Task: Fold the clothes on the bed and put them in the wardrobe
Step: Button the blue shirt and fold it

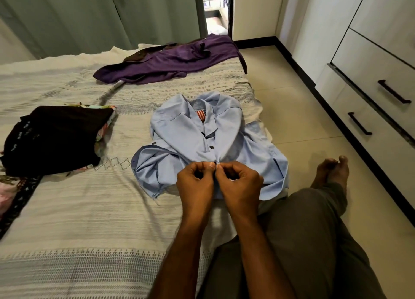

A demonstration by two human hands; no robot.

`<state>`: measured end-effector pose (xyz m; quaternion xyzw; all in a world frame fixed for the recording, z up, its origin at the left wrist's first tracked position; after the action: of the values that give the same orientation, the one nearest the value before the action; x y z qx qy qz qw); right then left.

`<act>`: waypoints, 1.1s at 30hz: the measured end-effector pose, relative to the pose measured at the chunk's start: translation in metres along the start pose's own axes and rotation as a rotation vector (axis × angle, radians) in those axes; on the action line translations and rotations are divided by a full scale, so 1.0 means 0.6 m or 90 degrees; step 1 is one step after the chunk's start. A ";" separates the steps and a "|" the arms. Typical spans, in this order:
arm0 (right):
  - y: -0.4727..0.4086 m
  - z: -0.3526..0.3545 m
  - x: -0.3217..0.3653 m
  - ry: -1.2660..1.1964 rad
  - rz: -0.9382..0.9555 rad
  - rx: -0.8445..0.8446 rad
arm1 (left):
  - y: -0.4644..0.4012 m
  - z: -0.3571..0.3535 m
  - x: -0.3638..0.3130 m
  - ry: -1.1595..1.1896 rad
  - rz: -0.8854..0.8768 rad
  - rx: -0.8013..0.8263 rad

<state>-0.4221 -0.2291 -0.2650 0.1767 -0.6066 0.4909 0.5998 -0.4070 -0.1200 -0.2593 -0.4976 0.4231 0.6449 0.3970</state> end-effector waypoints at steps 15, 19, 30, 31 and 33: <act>-0.002 -0.003 -0.018 -0.083 -0.043 0.056 | 0.004 -0.001 -0.001 0.069 0.076 0.071; -0.002 -0.003 -0.020 -0.097 -0.049 0.072 | 0.007 -0.002 -0.003 0.118 0.127 0.070; -0.001 0.005 0.000 -0.035 0.079 0.029 | 0.000 -0.003 0.000 0.067 0.068 0.043; -0.001 0.004 0.001 -0.037 0.081 0.036 | 0.001 -0.002 -0.002 0.089 0.084 0.047; 0.000 0.002 0.000 -0.040 0.078 0.049 | 0.004 -0.002 -0.003 0.131 0.123 0.051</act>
<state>-0.4227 -0.2304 -0.2647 0.1776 -0.6155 0.5436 0.5424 -0.4084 -0.1217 -0.2575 -0.5016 0.5333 0.6081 0.3069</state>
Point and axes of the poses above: each hand's wrist, its own y-axis away from the middle knuckle, its own z-axis out of the back of the hand, x = y × z, the point moved 3 cm from there along -y, towards the middle knuckle, and after that the axes turned 4 degrees about z, right-handed, at the moved point
